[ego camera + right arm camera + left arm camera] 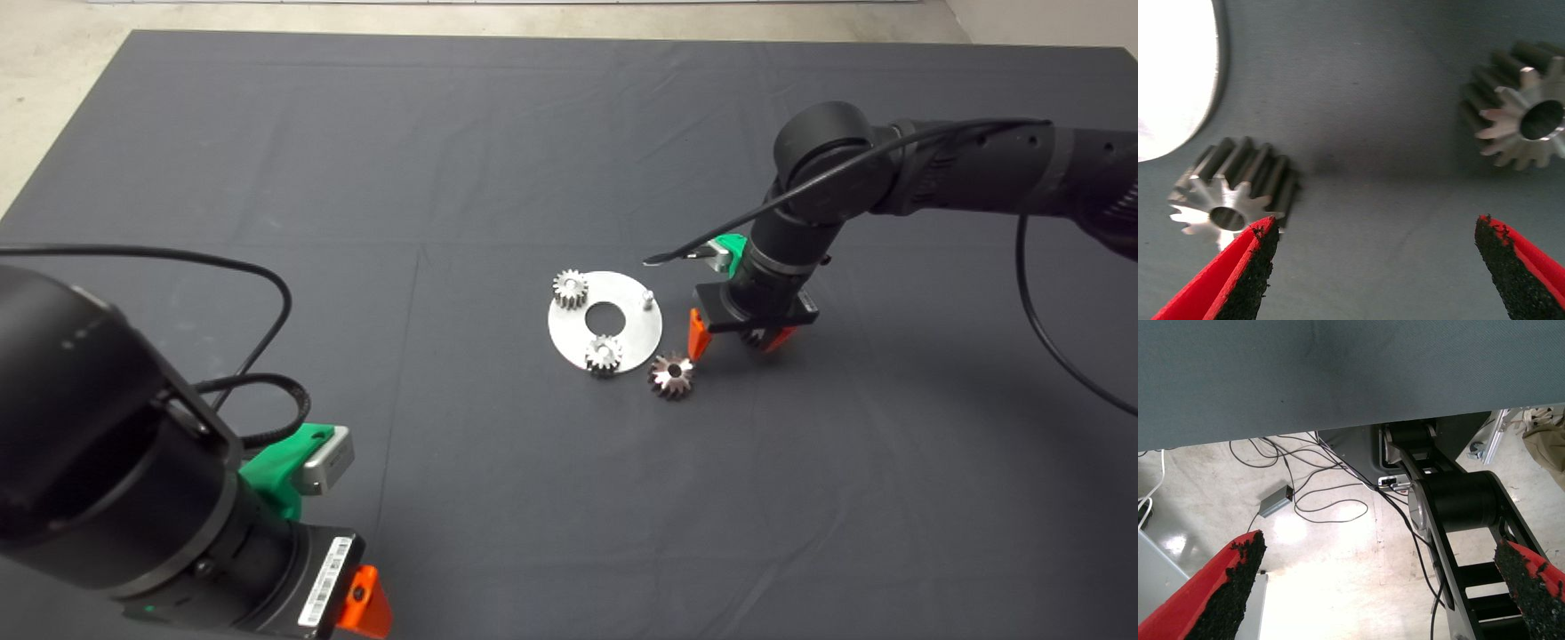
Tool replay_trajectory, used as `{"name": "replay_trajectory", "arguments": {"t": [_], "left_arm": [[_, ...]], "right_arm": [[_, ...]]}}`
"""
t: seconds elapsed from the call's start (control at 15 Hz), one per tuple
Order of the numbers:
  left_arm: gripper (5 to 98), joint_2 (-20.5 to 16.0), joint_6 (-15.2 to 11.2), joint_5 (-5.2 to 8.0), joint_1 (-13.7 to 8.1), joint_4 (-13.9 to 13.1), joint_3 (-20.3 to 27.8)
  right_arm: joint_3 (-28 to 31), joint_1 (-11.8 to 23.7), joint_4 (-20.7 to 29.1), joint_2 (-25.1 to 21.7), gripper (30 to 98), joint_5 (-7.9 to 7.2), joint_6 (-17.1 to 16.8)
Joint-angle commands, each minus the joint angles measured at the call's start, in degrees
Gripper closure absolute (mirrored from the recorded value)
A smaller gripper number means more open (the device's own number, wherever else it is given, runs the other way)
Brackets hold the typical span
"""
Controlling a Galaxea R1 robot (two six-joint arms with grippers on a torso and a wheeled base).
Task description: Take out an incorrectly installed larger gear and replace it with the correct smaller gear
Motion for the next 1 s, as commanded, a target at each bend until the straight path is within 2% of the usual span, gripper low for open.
{"name": "replay_trajectory", "arguments": {"t": [0.0,0.13,0.47,0.67,0.93], "left_arm": [[15.3,0.06,0.16,-0.02,-0.7,0.16,0.26],[15.3,-0.03,0.16,-0.02,-0.7,0.16,0.26],[15.3,-0.12,0.16,-0.02,-0.7,0.16,0.53],[15.3,0.03,0.07,-0.02,-0.7,0.16,0.44],[15.3,-0.12,0.07,0.07,-0.7,0.16,0.53]], "right_arm": [[-0.31,1.78,2.54,-2.84,50.5,-7.3,-1.7],[0.57,1.78,2.31,-3.87,50.5,-7.3,-1.79],[0.13,1.78,1.84,-7.85,50.5,-7.3,-5.4],[0.39,1.78,1.75,-8.71,50.5,-7.3,-6.62],[0.66,1.78,-2.45,-8.45,50.5,-7.3,-6.71]]}}
